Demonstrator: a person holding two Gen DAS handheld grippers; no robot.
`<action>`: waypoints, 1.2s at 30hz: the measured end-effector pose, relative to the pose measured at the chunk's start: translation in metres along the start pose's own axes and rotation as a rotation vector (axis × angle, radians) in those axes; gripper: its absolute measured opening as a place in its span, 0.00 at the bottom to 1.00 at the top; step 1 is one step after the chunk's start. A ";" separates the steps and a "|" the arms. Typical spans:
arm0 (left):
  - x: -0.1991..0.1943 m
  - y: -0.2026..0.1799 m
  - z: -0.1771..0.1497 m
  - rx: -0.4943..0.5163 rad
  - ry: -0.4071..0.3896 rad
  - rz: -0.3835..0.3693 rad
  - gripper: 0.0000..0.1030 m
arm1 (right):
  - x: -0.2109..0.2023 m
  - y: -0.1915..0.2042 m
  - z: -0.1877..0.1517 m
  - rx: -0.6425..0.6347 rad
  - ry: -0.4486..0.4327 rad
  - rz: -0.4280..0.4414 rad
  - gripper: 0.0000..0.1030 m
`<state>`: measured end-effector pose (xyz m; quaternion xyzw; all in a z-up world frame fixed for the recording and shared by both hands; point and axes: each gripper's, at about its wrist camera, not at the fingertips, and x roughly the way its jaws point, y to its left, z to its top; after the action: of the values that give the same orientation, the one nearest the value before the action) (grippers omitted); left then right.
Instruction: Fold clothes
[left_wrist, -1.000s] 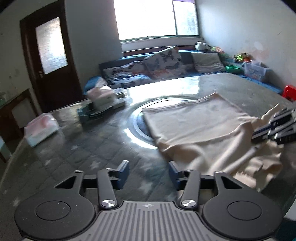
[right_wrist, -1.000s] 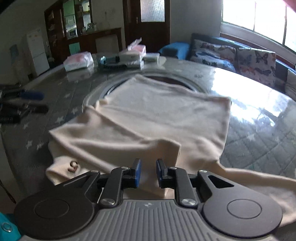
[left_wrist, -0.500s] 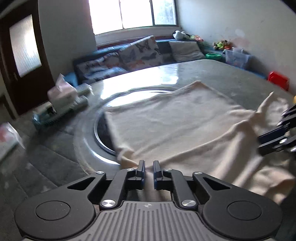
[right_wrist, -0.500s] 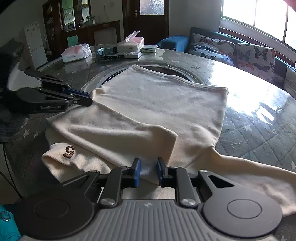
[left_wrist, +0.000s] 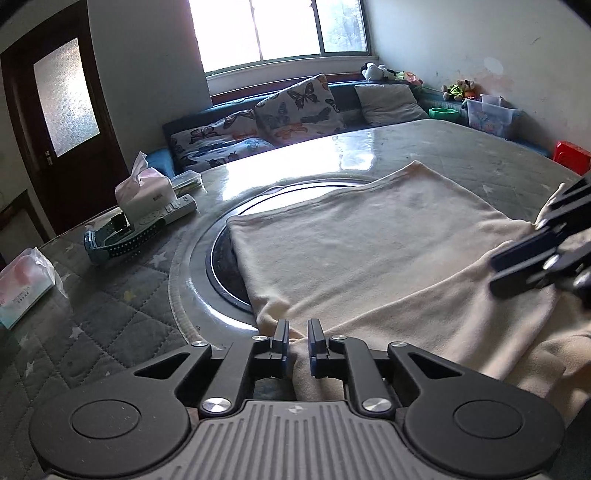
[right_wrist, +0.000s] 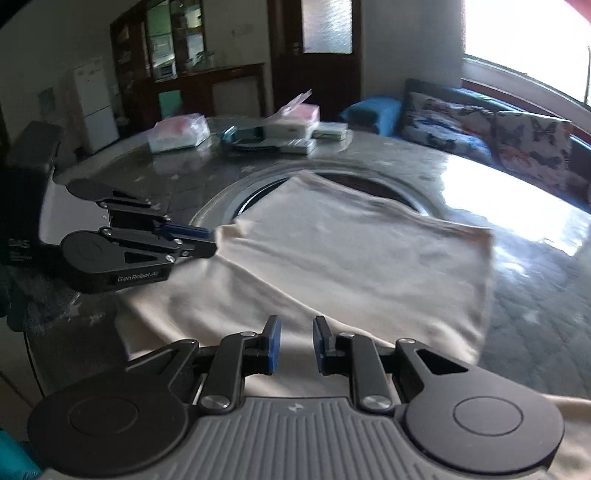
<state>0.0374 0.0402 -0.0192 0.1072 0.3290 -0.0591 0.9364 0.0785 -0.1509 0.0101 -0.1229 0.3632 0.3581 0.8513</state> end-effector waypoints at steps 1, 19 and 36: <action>0.000 0.000 0.000 0.001 0.001 0.002 0.13 | 0.006 0.004 0.001 -0.008 0.007 0.011 0.18; 0.000 0.000 -0.002 -0.003 -0.003 0.008 0.13 | 0.012 0.019 -0.008 -0.068 0.037 0.018 0.23; 0.000 -0.004 -0.001 0.008 0.005 0.024 0.13 | -0.010 -0.017 -0.014 0.043 0.000 -0.040 0.27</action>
<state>0.0361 0.0369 -0.0203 0.1152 0.3299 -0.0488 0.9357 0.0782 -0.1751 0.0061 -0.1116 0.3682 0.3331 0.8608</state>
